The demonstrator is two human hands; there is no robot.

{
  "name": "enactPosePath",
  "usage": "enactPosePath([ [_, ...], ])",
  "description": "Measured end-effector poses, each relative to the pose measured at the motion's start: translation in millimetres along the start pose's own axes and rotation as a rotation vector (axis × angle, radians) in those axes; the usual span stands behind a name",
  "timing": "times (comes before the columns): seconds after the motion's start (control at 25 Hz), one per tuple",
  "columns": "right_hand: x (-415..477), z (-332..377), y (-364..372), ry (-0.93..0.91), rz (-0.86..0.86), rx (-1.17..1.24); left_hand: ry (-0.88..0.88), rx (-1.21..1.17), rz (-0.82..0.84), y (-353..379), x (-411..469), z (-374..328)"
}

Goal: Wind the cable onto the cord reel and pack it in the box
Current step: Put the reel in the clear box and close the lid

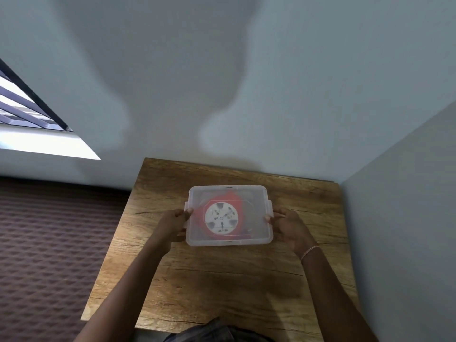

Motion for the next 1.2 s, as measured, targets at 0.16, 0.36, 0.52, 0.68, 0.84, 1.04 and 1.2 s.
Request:
enactPosePath([
  [0.16,4.9,-9.0,11.1,0.178,0.286,0.141,-0.13,-0.12,0.138,4.1,0.2,7.5],
  [0.36,7.4,-2.2,3.4,0.14,0.23,0.177,-0.129,-0.122,0.087,-3.8,3.5,3.4],
  [0.52,-5.8,16.4,-0.3,-0.051,-0.05,-0.072,0.169,0.107,-0.174,-15.7,4.0,-29.7],
  [0.68,-22.5,21.7,6.8,-0.172,-0.237,-0.188,0.334,0.422,-0.454,-18.2,-5.0,-56.9],
  [0.84,-30.9,38.9,12.8,-0.283,-0.366,-0.456,0.353,0.472,-0.497,-17.7,-5.9,-63.0],
  [1.04,-35.7,50.7,27.9,-0.364,-0.477,-0.737,0.481,0.631,-0.527,0.8,-22.9,-73.0],
  [1.2,-48.2,54.6,32.6,-0.527,-0.498,-0.827,0.576,0.735,-0.288,17.0,-15.7,-74.7],
])
Point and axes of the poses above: each hand's wrist, its own x-axis towards the middle knuckle, its own y-axis out of the palm, z = x × y, the point moved 10 cm from there along x, towards the middle knuckle, and after that the axes turned 1 degree about -y, right-handed, at the moved point
